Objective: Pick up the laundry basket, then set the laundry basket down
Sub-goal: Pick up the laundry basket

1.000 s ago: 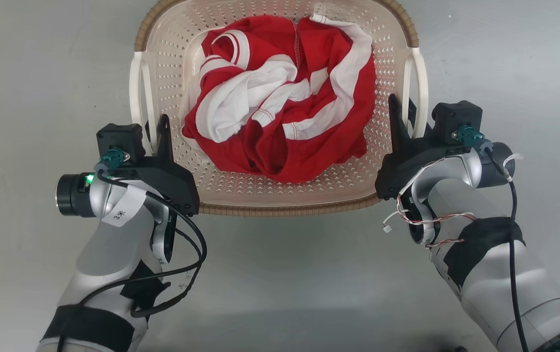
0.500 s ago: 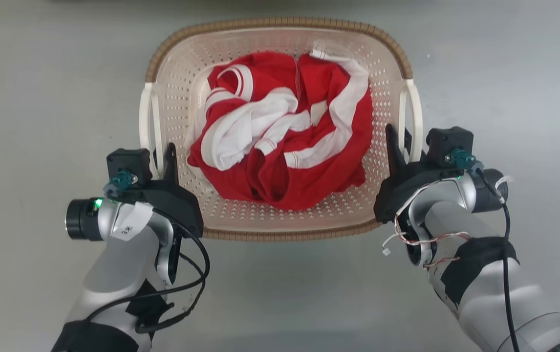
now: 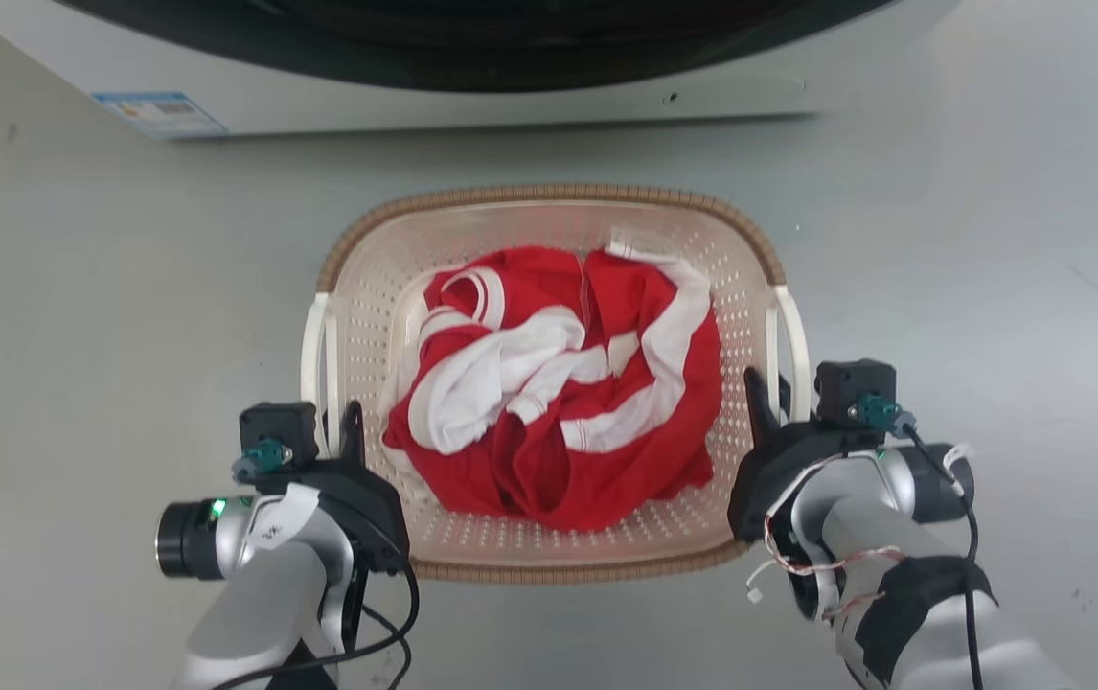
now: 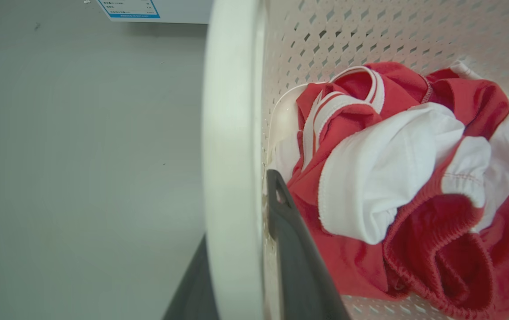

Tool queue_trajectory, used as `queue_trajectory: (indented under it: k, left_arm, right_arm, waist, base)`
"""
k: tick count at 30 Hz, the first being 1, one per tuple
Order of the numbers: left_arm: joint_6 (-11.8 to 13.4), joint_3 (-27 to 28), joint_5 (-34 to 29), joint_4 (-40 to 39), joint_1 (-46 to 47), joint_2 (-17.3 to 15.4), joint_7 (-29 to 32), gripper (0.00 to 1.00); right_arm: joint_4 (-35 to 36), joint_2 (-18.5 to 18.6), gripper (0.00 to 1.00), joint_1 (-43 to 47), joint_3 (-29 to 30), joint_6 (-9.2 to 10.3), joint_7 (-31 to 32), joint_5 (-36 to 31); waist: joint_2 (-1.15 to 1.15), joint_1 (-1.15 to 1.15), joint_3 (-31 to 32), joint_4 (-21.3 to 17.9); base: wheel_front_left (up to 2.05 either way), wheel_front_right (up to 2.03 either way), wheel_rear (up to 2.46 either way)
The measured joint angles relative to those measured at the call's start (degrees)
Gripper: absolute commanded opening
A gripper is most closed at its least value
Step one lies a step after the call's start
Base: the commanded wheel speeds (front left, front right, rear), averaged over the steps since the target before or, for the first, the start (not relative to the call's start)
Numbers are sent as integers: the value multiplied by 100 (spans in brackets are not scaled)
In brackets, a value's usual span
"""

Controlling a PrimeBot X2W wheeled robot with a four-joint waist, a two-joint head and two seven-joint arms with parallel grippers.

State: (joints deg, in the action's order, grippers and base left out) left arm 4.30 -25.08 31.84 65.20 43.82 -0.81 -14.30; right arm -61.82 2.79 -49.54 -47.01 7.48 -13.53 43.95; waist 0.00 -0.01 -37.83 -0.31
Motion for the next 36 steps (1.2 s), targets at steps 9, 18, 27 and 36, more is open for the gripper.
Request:
queue_trajectory:
  k: [9, 18, 27, 36]
  left_arm:
    - [22, -200, 152, 121, -466, -10, 0, 0]
    - [22, -414, 381, 240, -1071, -3, 9, 0]
    - [23, -667, 670, 235, -1744, -5, 146, 0]
    - [30, -794, 804, 275, -2173, -12, 322, 0]
  right_arm:
    - [5, -9, 0, 595, -264, 0, 181, 261]
    - [68, -21, 0, 1240, -523, 0, 334, 539]
    - [79, -35, 0, 1939, -720, 0, 443, 817]
    - [131, -41, 0, 2374, -920, 1, 552, 1048]
  waist:
    - [0, 0, 662, 14]
    - [-1, 0, 1426, 24]
    - [-1, 0, 2159, 20]
    - [-1, 0, 2754, 44]
  base:
    - [0, 0, 0]
    - [0, 0, 0]
    - [0, 0, 0]
    - [0, 0, 0]
